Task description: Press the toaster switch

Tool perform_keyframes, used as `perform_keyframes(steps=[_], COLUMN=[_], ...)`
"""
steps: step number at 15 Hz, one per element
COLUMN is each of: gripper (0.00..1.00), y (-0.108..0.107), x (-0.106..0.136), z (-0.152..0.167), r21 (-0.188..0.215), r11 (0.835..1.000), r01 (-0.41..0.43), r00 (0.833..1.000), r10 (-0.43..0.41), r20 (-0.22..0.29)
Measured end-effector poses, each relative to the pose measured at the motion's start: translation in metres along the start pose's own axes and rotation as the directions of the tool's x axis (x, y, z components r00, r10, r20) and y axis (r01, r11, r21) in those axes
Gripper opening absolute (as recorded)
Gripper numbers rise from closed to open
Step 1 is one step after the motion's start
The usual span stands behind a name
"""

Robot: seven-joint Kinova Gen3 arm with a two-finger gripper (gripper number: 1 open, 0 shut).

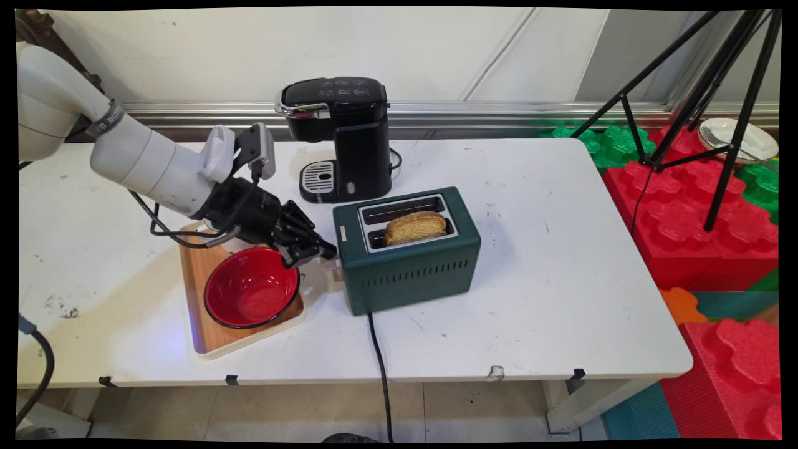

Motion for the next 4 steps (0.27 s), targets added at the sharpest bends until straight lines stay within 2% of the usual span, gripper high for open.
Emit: perform_keyframes(steps=[4], gripper=[0.0], y=[-0.0009], x=[-0.0055], z=[0.0], r21=[-0.001], r11=[1.0], r01=[0.001], r00=[1.0], r10=[-0.001], r20=[0.007])
